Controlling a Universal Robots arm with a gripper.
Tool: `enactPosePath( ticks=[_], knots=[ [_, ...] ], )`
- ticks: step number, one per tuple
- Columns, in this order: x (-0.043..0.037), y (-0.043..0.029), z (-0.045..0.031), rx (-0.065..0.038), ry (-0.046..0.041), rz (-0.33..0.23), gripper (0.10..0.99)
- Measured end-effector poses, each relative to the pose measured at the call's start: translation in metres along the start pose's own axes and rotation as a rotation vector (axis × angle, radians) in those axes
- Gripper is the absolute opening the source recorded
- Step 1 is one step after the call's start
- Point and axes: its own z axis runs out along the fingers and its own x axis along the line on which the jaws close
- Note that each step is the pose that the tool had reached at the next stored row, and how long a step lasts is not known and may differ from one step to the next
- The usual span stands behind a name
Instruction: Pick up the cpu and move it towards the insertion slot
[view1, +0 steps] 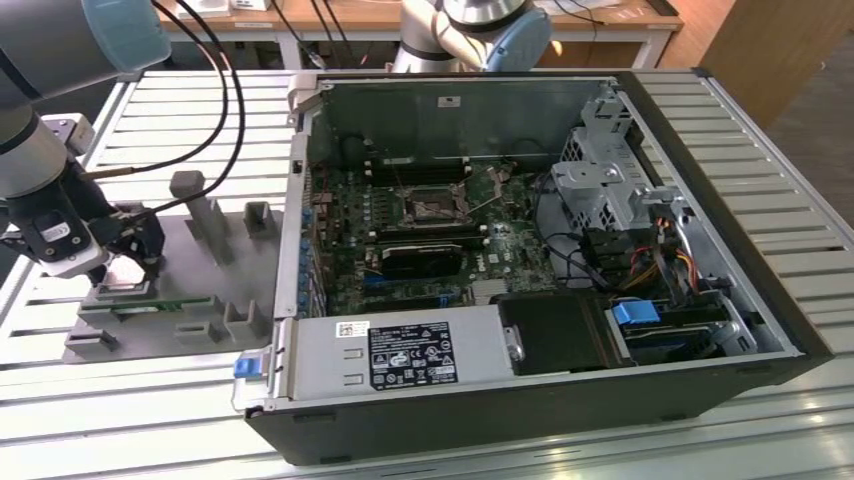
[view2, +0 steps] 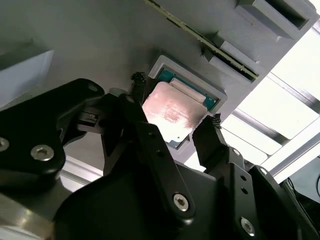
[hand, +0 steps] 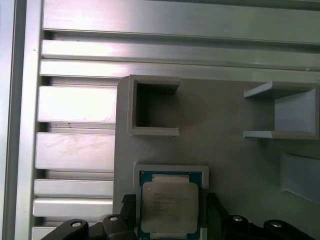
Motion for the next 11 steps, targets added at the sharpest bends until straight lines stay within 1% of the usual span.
enactPosePath(
  ticks=[1, 3, 4, 11],
  knots=[
    [0.0000, 0.0000, 0.0000, 0.000, 0.0000, 0.000, 0.690],
    [0.0000, 0.0000, 0.0000, 0.000, 0.0001, 0.000, 0.565],
    [0.0000, 0.0000, -0.0001, 0.000, 0.0001, 0.000, 0.541],
    [0.0000, 0.0000, 0.0000, -0.001, -0.0001, 0.000, 0.541]
  ],
)
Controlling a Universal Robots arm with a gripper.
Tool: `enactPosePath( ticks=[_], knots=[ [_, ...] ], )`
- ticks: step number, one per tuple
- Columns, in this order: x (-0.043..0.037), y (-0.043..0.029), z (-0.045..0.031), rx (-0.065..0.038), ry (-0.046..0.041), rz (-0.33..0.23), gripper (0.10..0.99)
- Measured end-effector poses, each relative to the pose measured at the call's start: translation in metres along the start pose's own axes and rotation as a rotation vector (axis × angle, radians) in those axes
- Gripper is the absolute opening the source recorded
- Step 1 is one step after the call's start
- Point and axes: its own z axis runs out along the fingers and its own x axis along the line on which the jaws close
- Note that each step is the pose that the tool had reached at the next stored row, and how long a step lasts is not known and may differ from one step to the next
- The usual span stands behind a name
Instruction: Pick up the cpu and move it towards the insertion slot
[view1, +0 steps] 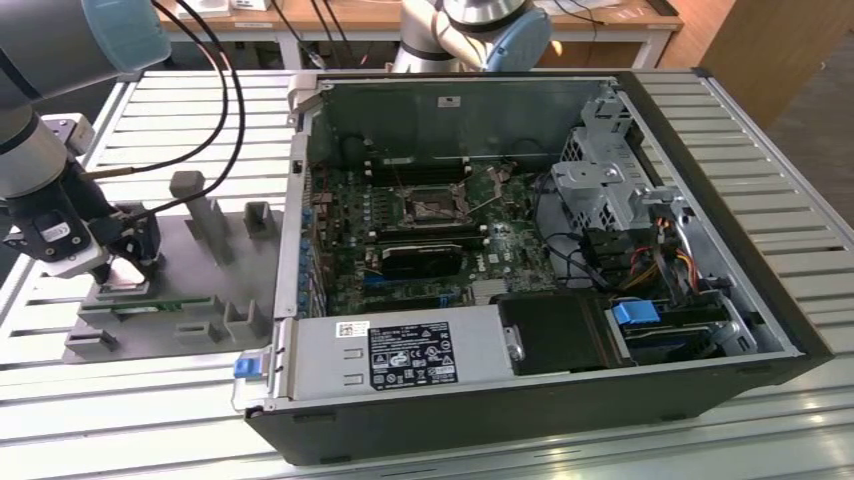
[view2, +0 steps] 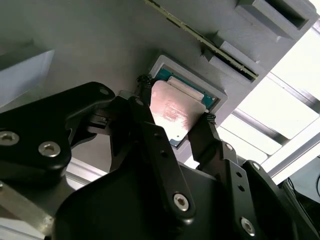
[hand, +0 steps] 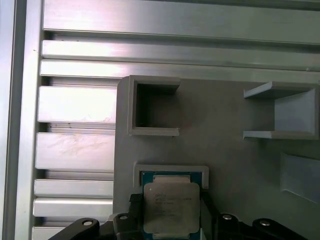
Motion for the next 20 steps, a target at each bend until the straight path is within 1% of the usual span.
enactPosePath(
  ticks=[3, 5, 14, 20],
  knots=[
    [-0.0001, 0.0000, -0.0012, 0.000, -0.0001, 0.000, 0.541],
    [-0.0001, 0.0001, -0.0033, 0.000, 0.0001, 0.000, 0.541],
    [-0.0007, 0.0006, -0.0176, 0.000, -0.0008, 0.000, 0.541],
    [-0.0012, 0.0010, -0.0288, 0.000, -0.0027, 0.000, 0.541]
  ],
)
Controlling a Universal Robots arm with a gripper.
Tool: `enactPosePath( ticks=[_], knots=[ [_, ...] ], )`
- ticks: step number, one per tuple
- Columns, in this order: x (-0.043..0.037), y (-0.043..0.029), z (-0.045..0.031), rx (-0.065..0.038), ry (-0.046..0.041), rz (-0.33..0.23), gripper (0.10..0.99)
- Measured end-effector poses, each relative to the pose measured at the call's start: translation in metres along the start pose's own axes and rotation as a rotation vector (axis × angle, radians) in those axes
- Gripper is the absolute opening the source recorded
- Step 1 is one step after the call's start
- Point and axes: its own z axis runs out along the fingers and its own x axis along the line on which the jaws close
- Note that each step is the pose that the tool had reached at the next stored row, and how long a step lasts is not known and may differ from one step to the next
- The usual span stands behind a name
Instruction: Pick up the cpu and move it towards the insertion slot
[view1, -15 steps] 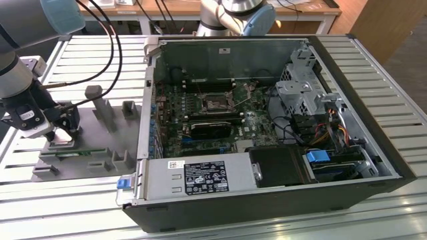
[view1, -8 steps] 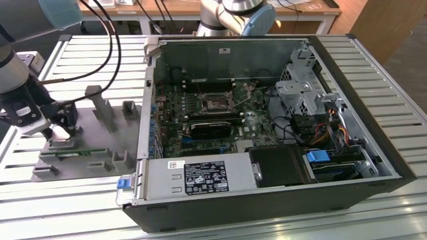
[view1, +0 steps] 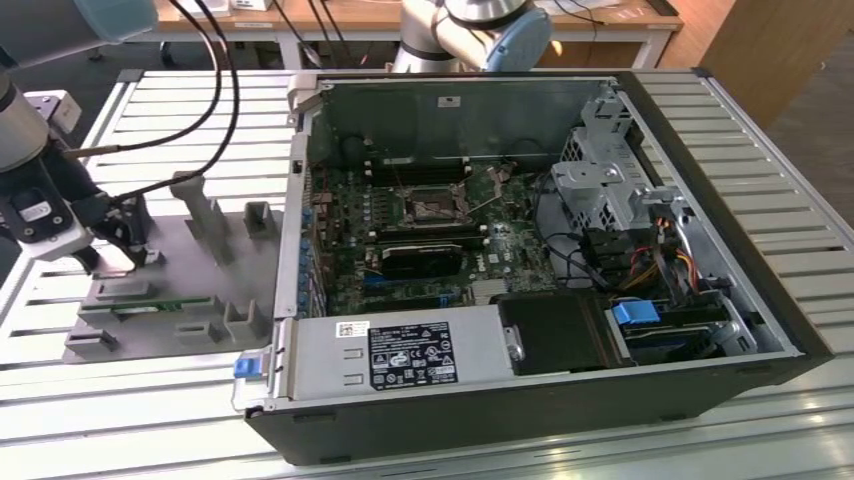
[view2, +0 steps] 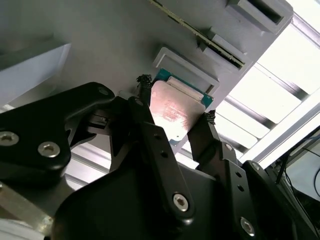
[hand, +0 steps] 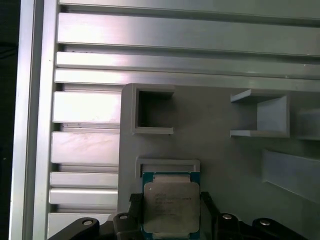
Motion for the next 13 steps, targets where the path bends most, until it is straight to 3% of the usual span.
enactPosePath(
  ticks=[13],
  knots=[
    [-0.0011, 0.0009, -0.0259, 0.000, -0.0057, 0.000, 0.541]
  ],
)
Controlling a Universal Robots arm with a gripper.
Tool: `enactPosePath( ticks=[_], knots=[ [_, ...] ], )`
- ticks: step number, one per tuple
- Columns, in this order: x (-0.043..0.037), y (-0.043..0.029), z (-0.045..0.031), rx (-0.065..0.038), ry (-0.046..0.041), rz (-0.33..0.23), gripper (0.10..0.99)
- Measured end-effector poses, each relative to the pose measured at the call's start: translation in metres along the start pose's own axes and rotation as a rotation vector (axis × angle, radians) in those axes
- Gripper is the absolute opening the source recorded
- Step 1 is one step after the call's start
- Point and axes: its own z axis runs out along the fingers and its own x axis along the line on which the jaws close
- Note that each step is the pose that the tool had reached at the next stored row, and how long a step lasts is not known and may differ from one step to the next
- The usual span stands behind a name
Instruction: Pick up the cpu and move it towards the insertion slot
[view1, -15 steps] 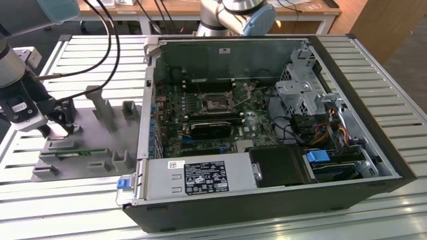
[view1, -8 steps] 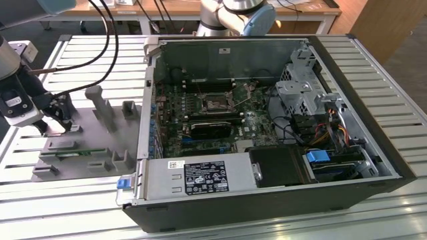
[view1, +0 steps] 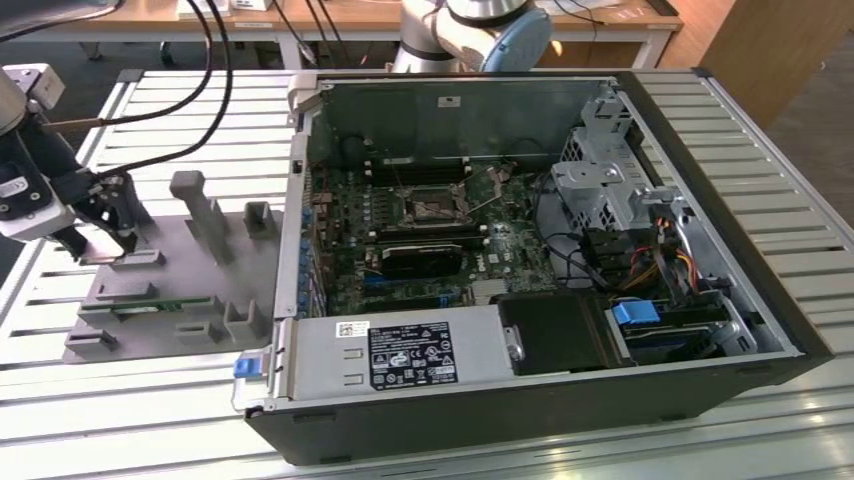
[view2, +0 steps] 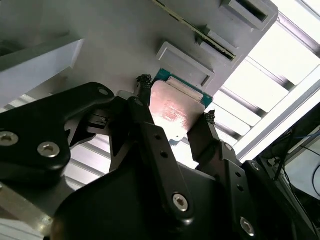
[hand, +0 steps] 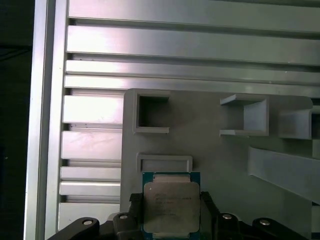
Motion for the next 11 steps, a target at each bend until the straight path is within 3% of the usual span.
enactPosePath(
  ticks=[11],
  knots=[
    [-0.0012, 0.0008, -0.0228, 0.000, -0.0071, 0.000, 0.541]
  ],
)
